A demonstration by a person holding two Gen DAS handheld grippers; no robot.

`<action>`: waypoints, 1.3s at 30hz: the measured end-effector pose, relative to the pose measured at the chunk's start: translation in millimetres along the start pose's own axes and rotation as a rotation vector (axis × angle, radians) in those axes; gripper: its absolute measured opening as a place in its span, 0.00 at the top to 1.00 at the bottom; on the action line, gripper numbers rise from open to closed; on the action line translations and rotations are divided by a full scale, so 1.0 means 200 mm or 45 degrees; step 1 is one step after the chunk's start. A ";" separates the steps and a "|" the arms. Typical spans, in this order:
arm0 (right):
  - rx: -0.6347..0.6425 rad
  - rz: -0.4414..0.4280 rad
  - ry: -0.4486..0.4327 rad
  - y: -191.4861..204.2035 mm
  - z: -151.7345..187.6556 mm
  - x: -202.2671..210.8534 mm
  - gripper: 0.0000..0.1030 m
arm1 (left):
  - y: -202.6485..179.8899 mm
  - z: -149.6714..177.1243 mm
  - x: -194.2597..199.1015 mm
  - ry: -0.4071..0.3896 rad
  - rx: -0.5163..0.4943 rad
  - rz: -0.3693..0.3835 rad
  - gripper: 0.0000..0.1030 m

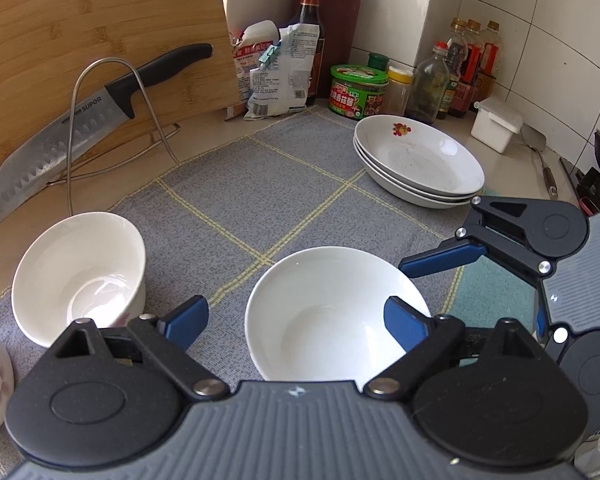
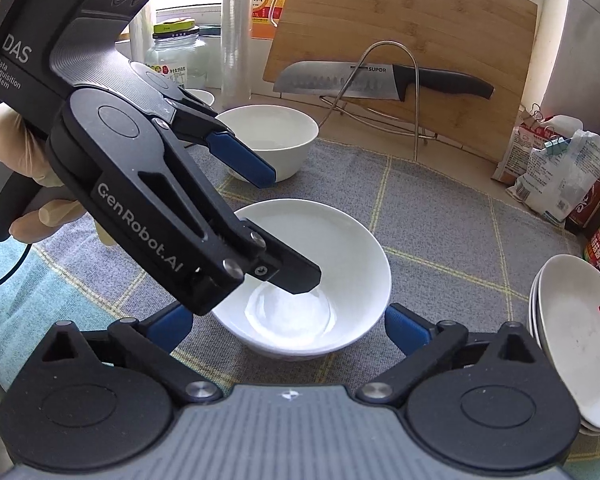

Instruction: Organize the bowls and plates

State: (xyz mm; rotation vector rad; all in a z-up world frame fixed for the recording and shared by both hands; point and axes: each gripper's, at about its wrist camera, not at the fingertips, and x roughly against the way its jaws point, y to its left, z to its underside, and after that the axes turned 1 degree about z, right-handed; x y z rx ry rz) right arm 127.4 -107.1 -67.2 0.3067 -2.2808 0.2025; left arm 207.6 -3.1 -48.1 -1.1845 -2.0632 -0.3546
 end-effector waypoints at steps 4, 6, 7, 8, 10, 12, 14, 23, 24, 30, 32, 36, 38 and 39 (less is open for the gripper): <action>-0.011 -0.006 -0.010 0.00 -0.01 0.02 0.00 | 0.01 0.01 0.06 -0.040 0.007 -0.065 0.08; -0.012 -0.006 -0.017 0.01 -0.03 0.03 0.00 | 0.03 0.02 0.10 -0.064 0.035 -0.090 0.08; -0.012 -0.007 -0.014 0.01 -0.03 0.04 0.00 | 0.04 0.03 0.12 -0.074 0.052 -0.102 0.08; -0.009 -0.008 -0.016 0.01 -0.04 0.04 0.00 | 0.05 0.04 0.13 -0.081 0.063 -0.114 0.08; -0.004 -0.012 -0.019 0.02 -0.04 0.05 0.00 | 0.06 0.06 0.17 -0.101 0.085 -0.160 0.08; 0.001 -0.014 -0.018 0.03 -0.06 0.06 0.00 | 0.08 0.08 0.20 -0.119 0.116 -0.187 0.08; 0.004 -0.021 -0.019 0.03 -0.07 0.05 0.00 | 0.09 0.11 0.23 -0.137 0.139 -0.231 0.08; 0.018 -0.047 0.014 0.04 -0.16 0.01 0.00 | 0.17 0.20 0.24 -0.156 0.213 -0.456 0.07; 0.021 -0.048 0.020 0.03 -0.17 0.00 0.00 | 0.18 0.22 0.23 -0.154 0.223 -0.477 0.07; 0.005 -0.075 0.043 -0.02 -0.26 -0.06 0.00 | 0.22 0.24 0.19 -0.158 0.240 -0.571 0.07; 0.003 -0.090 0.042 -0.04 -0.30 -0.08 0.00 | 0.23 0.24 0.17 -0.148 0.235 -0.592 0.07; 0.008 -0.124 0.044 -0.08 -0.38 -0.13 0.00 | 0.25 0.23 0.14 -0.149 0.238 -0.619 0.07; 0.017 -0.130 0.049 -0.09 -0.42 -0.16 0.00 | 0.27 0.23 0.12 -0.154 0.248 -0.612 0.07; 0.025 -0.137 0.052 -0.10 -0.44 -0.18 0.00 | 0.28 0.22 0.11 -0.157 0.258 -0.599 0.07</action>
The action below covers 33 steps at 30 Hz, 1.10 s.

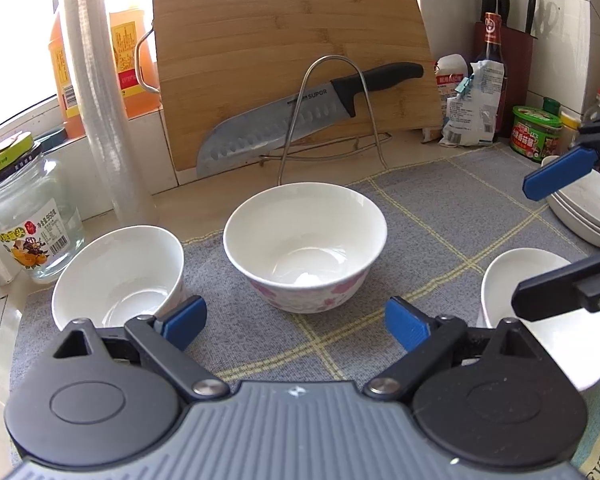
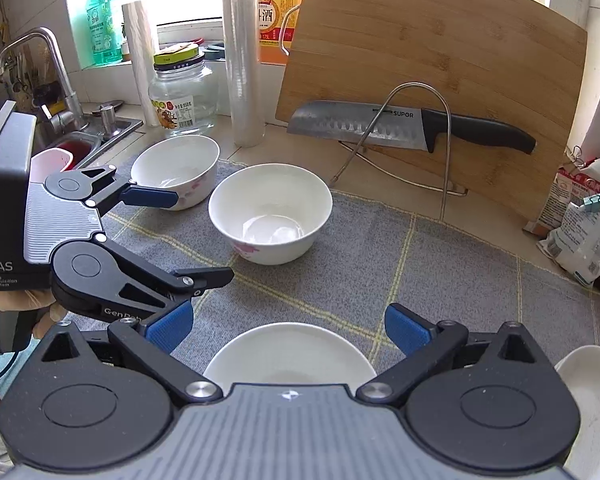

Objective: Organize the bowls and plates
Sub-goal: 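Move the right tool to a white bowl and grip its rim, then lift the white bowl with the right tool and carry it over the pink-flowered bowl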

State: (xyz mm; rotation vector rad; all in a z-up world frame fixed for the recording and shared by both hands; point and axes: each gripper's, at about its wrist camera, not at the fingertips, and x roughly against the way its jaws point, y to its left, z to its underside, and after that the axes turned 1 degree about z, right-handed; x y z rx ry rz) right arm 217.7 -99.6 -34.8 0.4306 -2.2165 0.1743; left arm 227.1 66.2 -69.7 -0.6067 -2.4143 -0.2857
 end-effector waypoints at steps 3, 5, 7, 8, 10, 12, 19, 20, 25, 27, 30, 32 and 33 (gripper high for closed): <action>0.015 -0.024 0.007 -0.03 -0.05 -0.04 0.00 | 0.00 -0.01 -0.03 -0.004 -0.007 0.002 0.07; 0.018 -0.045 0.018 -0.04 -0.08 -0.08 0.00 | -0.01 -0.01 -0.05 -0.009 -0.010 0.002 0.07; 0.017 -0.064 0.028 -0.06 -0.10 -0.11 0.00 | -0.01 -0.01 -0.07 -0.009 -0.009 0.007 0.07; 0.018 -0.078 0.034 -0.06 -0.12 -0.13 0.00 | -0.01 -0.01 -0.08 -0.013 -0.012 0.007 0.07; 0.020 -0.095 0.040 -0.07 -0.14 -0.17 0.00 | -0.01 -0.02 -0.10 -0.008 -0.017 0.002 0.07; 0.020 -0.109 0.049 -0.08 -0.17 -0.20 0.00 | 0.00 -0.02 -0.11 -0.006 -0.011 0.012 0.07; 0.016 -0.150 0.074 -0.12 -0.27 -0.32 0.00 | -0.01 -0.04 -0.15 -0.008 -0.018 0.028 0.09; 0.017 -0.155 0.077 -0.12 -0.28 -0.34 0.00 | 0.00 -0.04 -0.16 -0.007 -0.019 0.034 0.09; 0.027 -0.189 0.101 -0.12 -0.32 -0.43 0.00 | 0.00 -0.05 -0.18 -0.014 -0.017 0.036 0.11; 0.042 -0.189 0.107 -0.12 -0.33 -0.45 0.00 | 0.00 -0.05 -0.18 -0.015 -0.012 0.043 0.13; 0.049 -0.205 0.120 -0.12 -0.36 -0.50 0.01 | 0.00 -0.05 -0.18 -0.020 -0.007 0.051 0.13; 0.056 -0.214 0.124 -0.12 -0.37 -0.53 0.04 | 0.00 -0.04 -0.18 -0.022 -0.005 0.058 0.13; 0.058 -0.219 0.125 -0.12 -0.38 -0.54 0.04 | 0.01 -0.05 -0.18 -0.022 0.000 0.059 0.14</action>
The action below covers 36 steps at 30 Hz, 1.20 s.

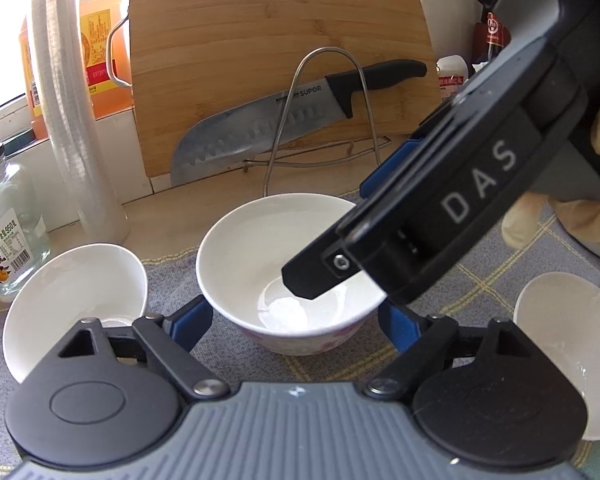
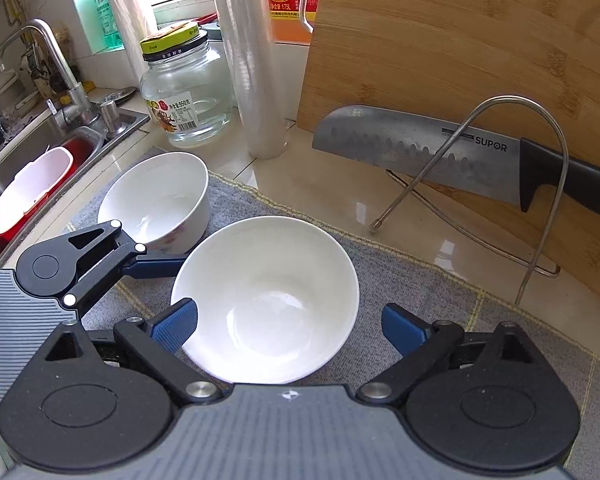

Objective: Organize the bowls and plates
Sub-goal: 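Lift the white bowl with the right tool and carry it over the pink-flowered bowl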

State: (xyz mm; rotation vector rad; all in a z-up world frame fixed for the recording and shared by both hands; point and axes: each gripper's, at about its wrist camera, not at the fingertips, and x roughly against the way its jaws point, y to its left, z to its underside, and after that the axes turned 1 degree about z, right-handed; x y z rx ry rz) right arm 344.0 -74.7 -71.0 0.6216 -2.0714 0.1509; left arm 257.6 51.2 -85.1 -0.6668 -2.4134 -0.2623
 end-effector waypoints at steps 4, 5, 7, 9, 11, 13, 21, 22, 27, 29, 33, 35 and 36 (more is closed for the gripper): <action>0.003 -0.016 0.012 -0.01 -0.03 -0.04 0.11 | 0.01 0.00 0.00 -0.005 0.012 0.007 0.14; 0.004 -0.019 0.017 -0.01 -0.04 -0.05 0.13 | 0.00 0.00 0.00 -0.004 0.012 0.009 0.15; 0.005 -0.029 0.021 -0.02 -0.05 -0.07 0.15 | 0.00 0.00 0.00 -0.005 0.013 0.010 0.15; 0.001 -0.044 0.026 -0.02 -0.05 -0.08 0.16 | 0.01 0.00 0.00 -0.005 0.016 0.013 0.15; 0.000 -0.051 0.030 -0.02 -0.05 -0.08 0.17 | 0.01 0.00 0.00 -0.004 0.017 0.014 0.15; 0.000 -0.055 0.029 -0.02 -0.05 -0.08 0.17 | 0.01 0.00 0.00 -0.005 0.015 0.014 0.15; -0.025 -0.070 0.031 -0.03 -0.05 -0.08 0.17 | 0.02 -0.01 0.00 0.010 0.018 0.033 0.15; -0.032 -0.070 0.029 -0.03 -0.05 -0.08 0.17 | 0.03 -0.01 0.00 0.010 0.024 0.041 0.15; -0.051 -0.082 0.027 -0.02 -0.04 -0.05 0.17 | 0.02 -0.02 0.02 0.031 0.002 0.042 0.15; -0.059 -0.091 0.023 -0.01 -0.03 -0.03 0.17 | 0.01 -0.03 0.04 0.048 0.002 0.047 0.15; -0.063 -0.098 0.007 0.02 -0.01 0.03 0.17 | 0.01 -0.04 0.11 0.059 0.012 0.066 0.15; -0.066 -0.105 0.004 0.04 0.00 0.06 0.17 | -0.01 -0.04 0.14 0.067 -0.009 0.061 0.15; -0.067 -0.106 0.002 0.05 0.01 0.08 0.17 | -0.02 -0.05 0.16 0.068 -0.018 0.061 0.15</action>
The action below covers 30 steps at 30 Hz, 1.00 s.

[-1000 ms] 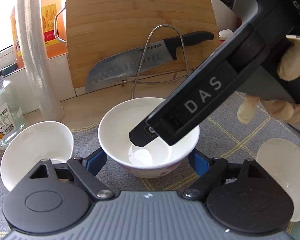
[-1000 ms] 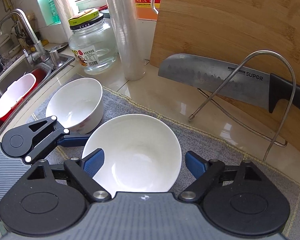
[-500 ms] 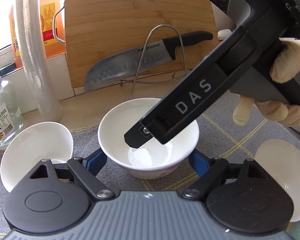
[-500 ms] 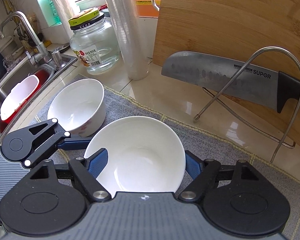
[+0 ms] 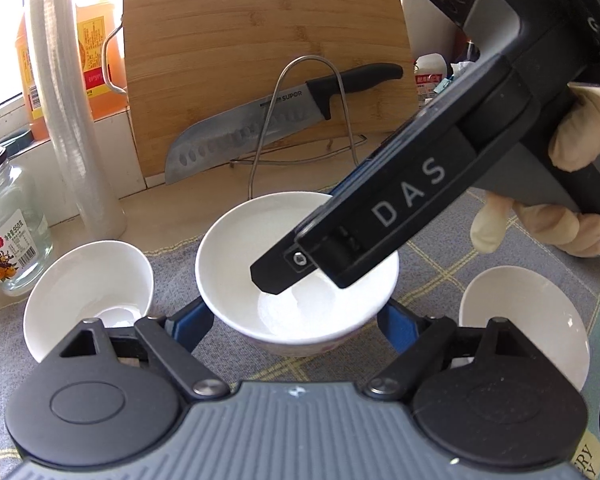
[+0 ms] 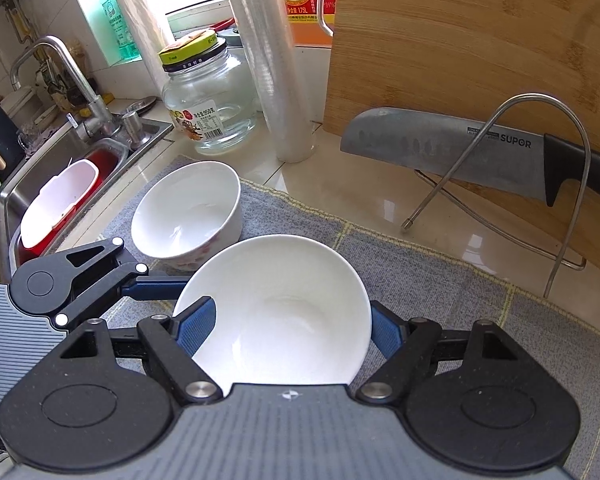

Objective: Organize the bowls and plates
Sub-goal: 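Lift the white bowl with the right tool and carry it over the pink-flowered bowl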

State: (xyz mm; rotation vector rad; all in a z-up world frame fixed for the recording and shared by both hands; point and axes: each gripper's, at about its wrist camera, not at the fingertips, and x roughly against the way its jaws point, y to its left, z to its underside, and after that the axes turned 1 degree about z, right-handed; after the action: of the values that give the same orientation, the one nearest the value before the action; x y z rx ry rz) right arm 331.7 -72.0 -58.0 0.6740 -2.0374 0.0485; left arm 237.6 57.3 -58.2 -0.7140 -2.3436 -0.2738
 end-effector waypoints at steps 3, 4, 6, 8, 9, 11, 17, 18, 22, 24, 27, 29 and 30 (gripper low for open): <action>-0.008 -0.006 -0.010 0.02 0.03 0.06 0.17 | -0.02 0.00 0.05 0.002 -0.007 0.012 0.15; -0.012 -0.008 -0.015 0.03 0.03 0.08 0.17 | -0.03 0.00 0.08 0.000 -0.011 0.017 0.15; -0.018 -0.009 -0.024 0.05 0.05 0.12 0.17 | -0.06 -0.01 0.11 -0.001 -0.024 0.023 0.15; -0.025 -0.006 -0.034 0.06 0.08 0.16 0.17 | -0.08 -0.01 0.15 -0.002 -0.035 0.032 0.15; -0.030 -0.005 -0.040 0.07 0.09 0.19 0.17 | -0.09 -0.01 0.17 -0.003 -0.042 0.037 0.15; -0.042 -0.006 -0.055 0.08 0.11 0.24 0.17 | -0.12 -0.01 0.21 -0.004 -0.050 0.050 0.14; -0.051 0.025 -0.072 0.13 0.21 0.35 0.17 | -0.20 0.00 0.30 -0.018 -0.070 0.086 0.14; -0.052 0.031 -0.073 0.13 0.22 0.37 0.17 | -0.21 0.00 0.30 -0.016 -0.076 0.092 0.14; -0.067 0.052 -0.089 0.15 0.28 0.43 0.17 | -0.26 0.01 0.34 -0.018 -0.106 0.109 0.14; -0.077 0.067 -0.098 0.16 0.31 0.46 0.17 | -0.29 0.01 0.36 -0.027 -0.117 0.122 0.14; -0.090 0.097 -0.105 0.15 0.35 0.50 0.17 | -0.33 0.01 0.37 -0.038 -0.131 0.145 0.14; -0.105 0.114 -0.110 0.15 0.37 0.52 0.17 | -0.36 0.01 0.37 -0.041 -0.143 0.161 0.14; -0.113 0.124 -0.115 0.14 0.39 0.54 0.17 | -0.37 0.00 0.37 -0.044 -0.149 0.169 0.14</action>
State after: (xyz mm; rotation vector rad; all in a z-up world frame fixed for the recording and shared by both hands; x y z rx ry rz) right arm 214.6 -118.3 -6.7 0.5300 -2.1452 -0.0161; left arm 149.5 26.7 -11.6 -0.9333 -2.3147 -0.3446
